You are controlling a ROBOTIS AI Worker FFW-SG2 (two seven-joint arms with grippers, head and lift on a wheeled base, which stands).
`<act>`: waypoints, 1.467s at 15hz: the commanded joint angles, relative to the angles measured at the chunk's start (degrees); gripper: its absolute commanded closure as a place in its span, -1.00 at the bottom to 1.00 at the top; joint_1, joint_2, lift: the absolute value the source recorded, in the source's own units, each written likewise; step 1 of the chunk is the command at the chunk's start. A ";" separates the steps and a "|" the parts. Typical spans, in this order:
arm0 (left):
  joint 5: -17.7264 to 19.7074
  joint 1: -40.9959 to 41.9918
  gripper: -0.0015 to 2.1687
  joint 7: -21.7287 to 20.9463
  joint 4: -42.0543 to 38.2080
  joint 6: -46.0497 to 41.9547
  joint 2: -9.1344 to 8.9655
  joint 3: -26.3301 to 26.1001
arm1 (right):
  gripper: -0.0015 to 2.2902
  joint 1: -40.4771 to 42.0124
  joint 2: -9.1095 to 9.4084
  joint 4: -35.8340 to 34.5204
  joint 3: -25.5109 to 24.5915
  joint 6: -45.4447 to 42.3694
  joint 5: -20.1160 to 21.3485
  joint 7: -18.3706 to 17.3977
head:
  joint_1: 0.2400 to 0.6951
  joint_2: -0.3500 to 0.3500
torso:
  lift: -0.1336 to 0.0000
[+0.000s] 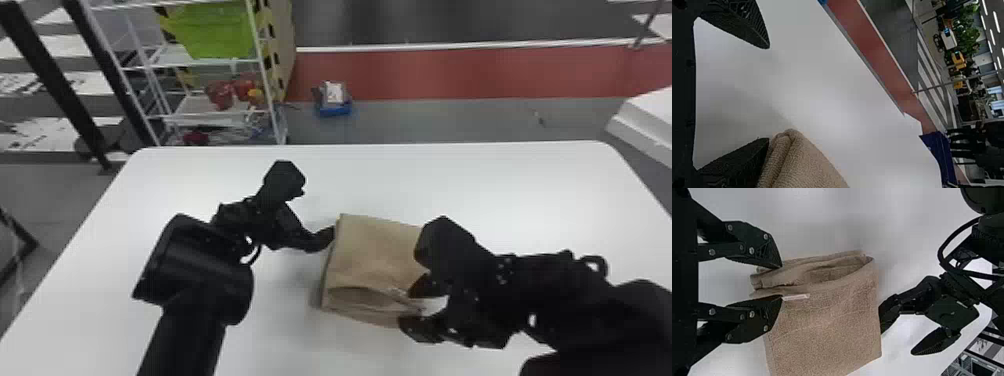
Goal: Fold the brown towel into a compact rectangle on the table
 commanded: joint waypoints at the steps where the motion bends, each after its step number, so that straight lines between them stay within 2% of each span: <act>1: -0.52 0.14 -0.97 -0.16 -1.11 0.00 0.05 0.52 | -0.80 0.25 0.07 -2.56 -0.66 1.62 -1.81 -0.08 | 1.00 0.31 | -1.00; 4: -0.52 0.05 -0.97 0.19 -1.46 -0.17 0.14 1.57 | -0.80 0.34 0.87 -4.93 -2.59 5.32 -5.68 -0.26 | 1.00 0.34 | -1.00; 6: 0.01 0.05 -0.97 0.89 -2.16 -0.17 -0.03 3.24 | -0.80 -0.01 2.71 -4.85 -3.91 6.37 -7.26 -2.02 | 1.00 0.37 | -1.00; 9: 4.14 0.84 -0.97 5.37 -4.19 0.88 -0.39 7.11 | -0.64 -0.10 5.70 -3.88 -6.46 6.72 -11.13 -5.09 | 1.00 0.43 | -1.00; 10: 7.13 1.37 -0.97 6.96 -5.50 2.64 -0.56 9.05 | -0.62 -0.28 7.02 -3.97 -7.96 7.60 -13.42 -6.06 | 1.00 0.47 | -1.00; 11: 10.29 2.16 -0.97 8.45 -7.09 3.87 -0.56 10.54 | -0.36 -0.28 7.90 -3.97 -8.31 8.66 -14.21 -7.99 | 1.00 0.50 | -1.00; 12: 14.25 3.48 -0.97 9.86 -9.28 4.22 -0.56 12.39 | 0.08 -0.10 8.07 -3.35 -8.31 8.66 -15.70 -10.45 | 1.00 0.54 | -1.00; 13: 17.67 4.80 -0.97 10.38 -11.22 4.57 -0.56 13.62 | 0.34 -0.28 8.69 -2.30 -8.22 8.66 -16.23 -11.51 | 1.00 0.58 | -1.00; 14: 19.43 6.12 -0.97 10.82 -12.80 4.92 -0.56 14.32 | 0.45 -0.36 9.39 -1.42 -7.96 8.66 -15.97 -12.03 | 1.00 0.64 | -1.00; 18: 21.37 9.72 -0.97 10.82 -16.40 4.92 -0.65 15.11 | 0.45 -1.77 10.27 5.79 -3.12 6.90 -13.77 -15.73 | 1.00 0.78 | -1.00; 20: 21.37 10.51 -0.97 10.82 -17.19 4.92 -0.65 15.20 | 0.45 -2.74 10.41 9.30 -1.80 5.14 -12.80 -16.61 | 1.00 0.82 | -1.00; 22: 22.33 11.39 -0.97 10.91 -18.25 4.92 -0.74 15.64 | 0.45 -2.83 10.41 9.57 -1.89 4.79 -12.71 -17.04 | 1.00 0.85 | -1.00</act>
